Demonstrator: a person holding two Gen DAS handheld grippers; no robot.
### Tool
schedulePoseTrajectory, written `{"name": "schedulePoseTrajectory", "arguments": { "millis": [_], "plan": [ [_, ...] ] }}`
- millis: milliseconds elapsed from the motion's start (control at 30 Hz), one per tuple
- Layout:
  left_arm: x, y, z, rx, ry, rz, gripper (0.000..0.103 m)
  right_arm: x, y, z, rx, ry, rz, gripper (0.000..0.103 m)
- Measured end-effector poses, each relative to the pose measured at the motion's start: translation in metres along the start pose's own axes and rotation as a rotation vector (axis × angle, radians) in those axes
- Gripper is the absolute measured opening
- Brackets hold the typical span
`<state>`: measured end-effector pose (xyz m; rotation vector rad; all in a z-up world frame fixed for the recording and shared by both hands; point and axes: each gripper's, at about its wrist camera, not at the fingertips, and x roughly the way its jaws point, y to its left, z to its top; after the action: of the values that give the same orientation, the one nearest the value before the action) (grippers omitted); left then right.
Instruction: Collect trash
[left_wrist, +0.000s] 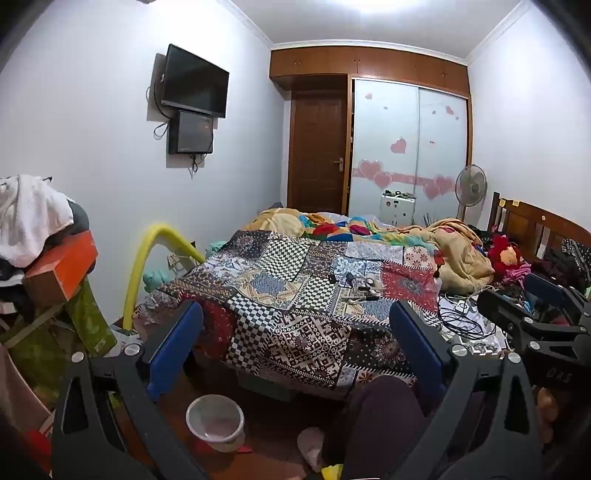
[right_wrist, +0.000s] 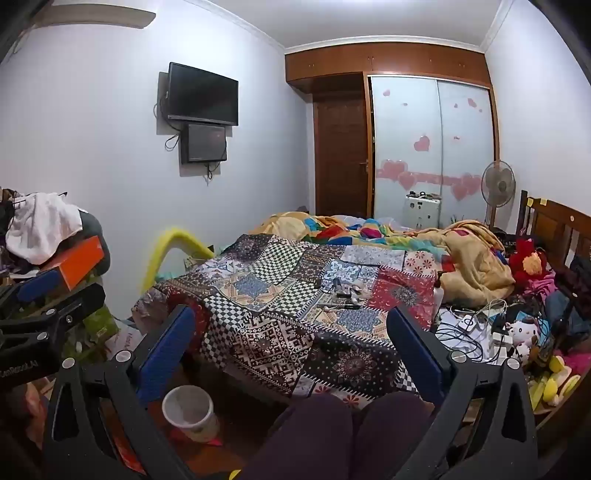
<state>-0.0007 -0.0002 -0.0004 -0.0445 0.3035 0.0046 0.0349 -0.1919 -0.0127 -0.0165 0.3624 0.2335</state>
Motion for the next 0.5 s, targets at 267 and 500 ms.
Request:
{"name": "schedulePoseTrajectory", "arguments": {
  "millis": [267, 500],
  "plan": [
    [0.008, -0.004, -0.004, 0.001, 0.057, 0.007, 0.102, -0.001, -0.001, 0.000, 0.019, -0.003, 0.007, 0.103],
    [0.007, 0.002, -0.004, -0.011, 0.057, 0.004, 0.102, -0.001, 0.000, 0.001, 0.019, -0.005, 0.004, 0.103]
  ]
}}
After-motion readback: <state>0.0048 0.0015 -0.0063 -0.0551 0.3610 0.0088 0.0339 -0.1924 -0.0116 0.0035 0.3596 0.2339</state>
